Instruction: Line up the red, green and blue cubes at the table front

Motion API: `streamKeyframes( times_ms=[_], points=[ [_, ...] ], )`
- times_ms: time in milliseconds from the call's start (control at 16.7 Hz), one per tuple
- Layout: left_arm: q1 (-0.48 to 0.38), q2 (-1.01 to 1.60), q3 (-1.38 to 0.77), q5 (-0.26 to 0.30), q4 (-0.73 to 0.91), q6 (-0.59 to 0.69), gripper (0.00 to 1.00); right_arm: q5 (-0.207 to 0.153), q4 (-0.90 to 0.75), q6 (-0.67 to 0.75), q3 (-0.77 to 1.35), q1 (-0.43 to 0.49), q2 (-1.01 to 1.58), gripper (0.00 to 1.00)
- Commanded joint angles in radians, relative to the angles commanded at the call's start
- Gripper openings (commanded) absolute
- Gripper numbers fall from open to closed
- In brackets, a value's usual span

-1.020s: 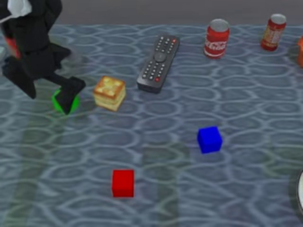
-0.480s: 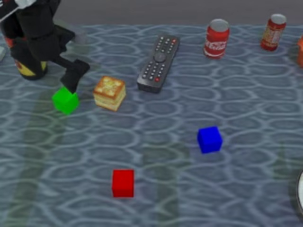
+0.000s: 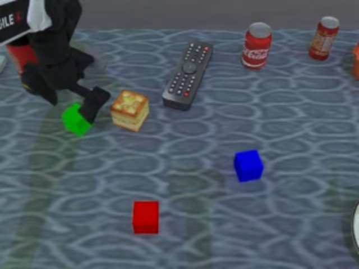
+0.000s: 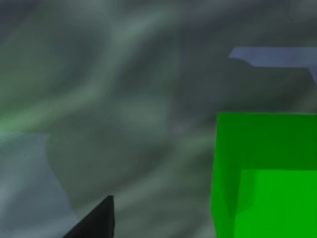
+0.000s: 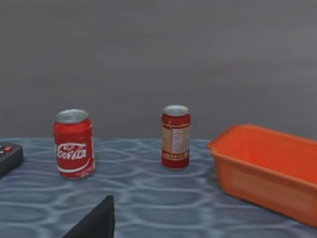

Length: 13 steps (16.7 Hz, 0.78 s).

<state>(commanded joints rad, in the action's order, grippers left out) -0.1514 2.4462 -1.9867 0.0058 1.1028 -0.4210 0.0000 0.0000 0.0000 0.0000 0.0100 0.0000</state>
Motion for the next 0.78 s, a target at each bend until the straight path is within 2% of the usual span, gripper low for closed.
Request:
streamKeyframes(
  times_ms=[180, 420, 780],
  points=[
    [0.002, 0.030, 0.064, 0.000, -0.089, -0.002, 1.00, 0.000, 0.000, 0.000, 0.000, 0.000, 0.000, 1.00],
    [0.002, 0.035, 0.072, 0.000, -0.098, -0.002, 1.00, 0.000, 0.000, 0.000, 0.000, 0.000, 0.000, 1.00],
    [0.002, 0.035, 0.072, 0.000, -0.098, -0.002, 0.55, 0.000, 0.000, 0.000, 0.000, 0.000, 0.000, 1.00]
  ],
)
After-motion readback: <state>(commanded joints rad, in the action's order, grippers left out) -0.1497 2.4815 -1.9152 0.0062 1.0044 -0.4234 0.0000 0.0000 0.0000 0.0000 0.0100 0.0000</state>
